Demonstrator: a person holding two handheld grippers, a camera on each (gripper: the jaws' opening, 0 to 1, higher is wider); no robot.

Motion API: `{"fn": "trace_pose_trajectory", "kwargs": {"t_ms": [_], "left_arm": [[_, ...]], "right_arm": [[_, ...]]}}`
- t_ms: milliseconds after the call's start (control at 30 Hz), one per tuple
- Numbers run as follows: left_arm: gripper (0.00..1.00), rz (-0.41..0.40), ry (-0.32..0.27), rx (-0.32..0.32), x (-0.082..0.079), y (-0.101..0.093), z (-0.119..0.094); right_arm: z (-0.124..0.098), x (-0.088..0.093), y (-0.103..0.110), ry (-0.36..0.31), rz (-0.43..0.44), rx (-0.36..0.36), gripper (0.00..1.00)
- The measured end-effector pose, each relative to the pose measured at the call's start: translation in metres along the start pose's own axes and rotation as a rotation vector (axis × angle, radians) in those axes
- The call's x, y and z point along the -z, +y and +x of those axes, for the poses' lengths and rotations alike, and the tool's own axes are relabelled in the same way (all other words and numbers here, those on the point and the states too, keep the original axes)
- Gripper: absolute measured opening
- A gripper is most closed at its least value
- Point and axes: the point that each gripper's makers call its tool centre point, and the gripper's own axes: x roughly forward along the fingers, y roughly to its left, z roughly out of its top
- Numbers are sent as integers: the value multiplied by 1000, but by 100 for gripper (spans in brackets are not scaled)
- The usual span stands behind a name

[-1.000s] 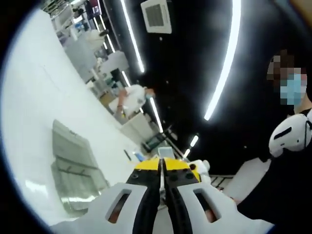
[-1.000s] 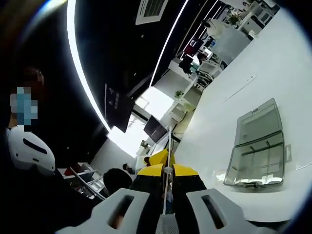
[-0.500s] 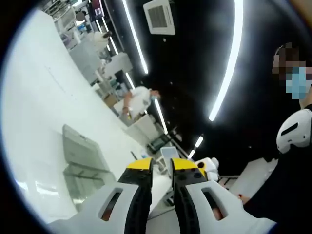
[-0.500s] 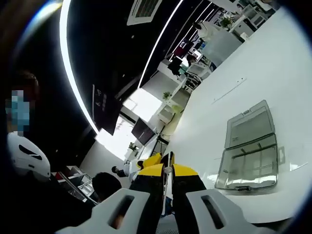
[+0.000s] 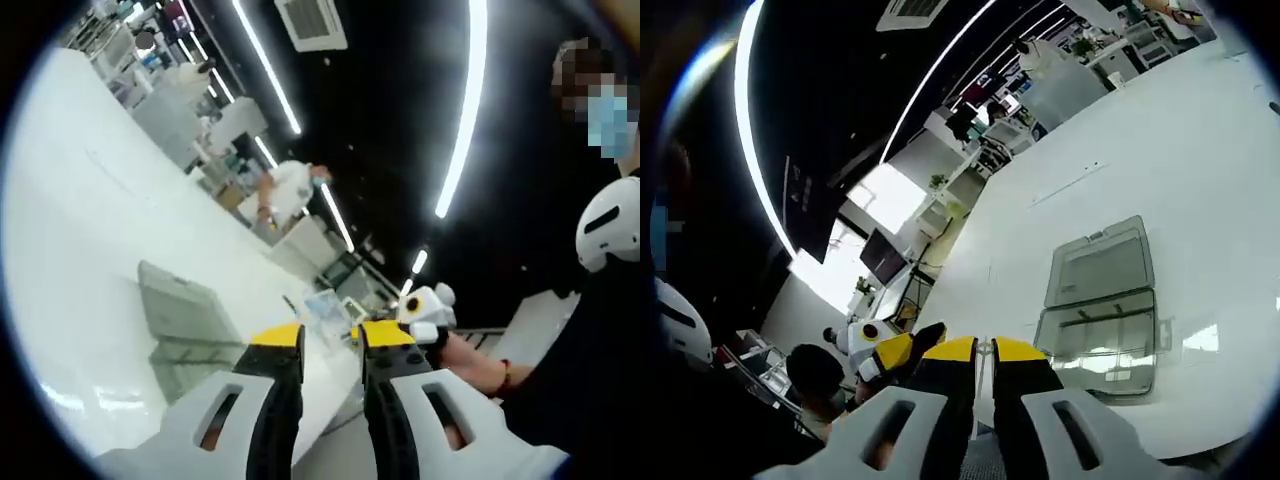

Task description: Insert the divider into the dual guide fixture by aligning both edges with the guide slots and pushing it downward to the bottom, including one-sided entry, uneven engagement, binding, and posture correction.

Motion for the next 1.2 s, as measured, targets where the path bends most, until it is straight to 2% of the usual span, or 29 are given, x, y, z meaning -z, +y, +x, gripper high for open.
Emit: {"fn": "trace_pose_trajectory", "kwargs": {"t_ms": [200, 500, 900, 1200], "left_arm": [[24, 41, 16, -12, 2, 4, 2], [34, 141, 74, -34, 10, 4, 5], [39, 235, 147, -56, 19, 12, 7], [52, 305, 187, -48, 21, 15, 10]], "right_arm": [[3, 0, -14, 13, -9, 53, 0], [2, 0, -33, 14, 35, 115, 0], [8, 3, -57, 41, 36, 190, 0], [14, -4, -72, 46, 24, 237, 0]]}}
